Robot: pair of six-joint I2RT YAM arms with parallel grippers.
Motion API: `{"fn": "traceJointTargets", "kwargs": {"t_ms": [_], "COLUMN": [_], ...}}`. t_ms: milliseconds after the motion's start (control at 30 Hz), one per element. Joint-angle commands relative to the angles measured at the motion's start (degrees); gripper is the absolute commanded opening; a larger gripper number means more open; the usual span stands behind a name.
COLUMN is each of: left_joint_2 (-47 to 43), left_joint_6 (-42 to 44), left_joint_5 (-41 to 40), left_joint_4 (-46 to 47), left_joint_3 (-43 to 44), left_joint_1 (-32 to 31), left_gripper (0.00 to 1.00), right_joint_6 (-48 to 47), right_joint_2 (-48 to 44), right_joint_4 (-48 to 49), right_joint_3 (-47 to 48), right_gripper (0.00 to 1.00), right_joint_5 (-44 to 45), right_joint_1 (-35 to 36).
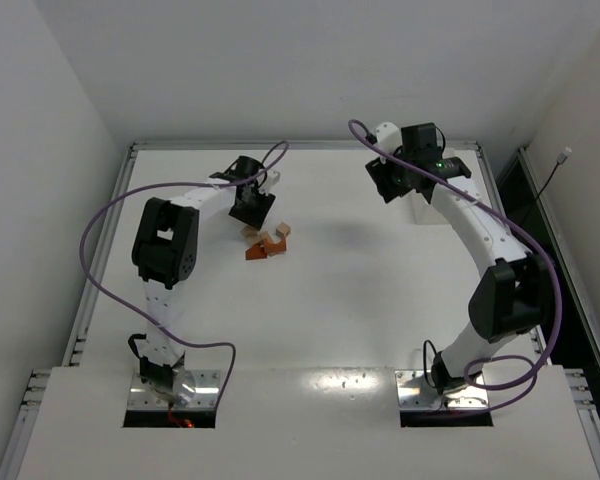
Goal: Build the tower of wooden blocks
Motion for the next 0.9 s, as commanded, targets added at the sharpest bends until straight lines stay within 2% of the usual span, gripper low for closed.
{"fn": "traceJointTargets", "kwargs": {"t_ms": [0,67,133,200,233,267,367,867], "left_joint_2": [0.46,-0.07,-0.07,-0.60,-0.60,-1.12,-1.12,-4.72], "left_joint_6": [1.09,1.09,1.09,1.09,1.09,1.09,1.09,1.09], "left_joint_5": [0.72,0.72,0.72,1.25,1.95,2.48,3.00,7.22], "left_joint_4": [-1.09,-1.09,-1.09,-1.09,-1.09,-1.09,-1.09,-1.10], "left_joint_3": [0.87,0.34,-0.19,-0.89,-0.90,-1.59,-2.13,-9.94], "left_joint_1": [-0.34,-0.34,-0.34,-0.34,-0.34,-0.34,-0.87,-7.19], "left_gripper": [0.46,0.46,0.41,0.24,0.24,0.16,0.02,0.00], "right_joint_6": [-0.84,-0.84,-0.84,-0.84,-0.84,-0.84,-0.84,-0.84], "right_joint_2": [0.40,0.40,0.40,0.40,0.40,0.40,0.40,-1.36], "right_joint_4": [0.39,0.39,0.39,0.39,0.39,0.39,0.39,0.39], "right_joint_3": [0.46,0.46,0.46,0.46,0.46,0.46,0.46,-1.13], "right_gripper": [0.51,0.51,0.51,0.51,0.51,0.51,0.51,0.51], "right_joint_5": [-0.66,-0.66,-0.66,-0.66,-0.66,-0.66,-0.66,-0.14], "right_joint_1": [-0.32,-0.32,-0.32,-0.32,-0.32,-0.32,-0.32,-0.32]}}
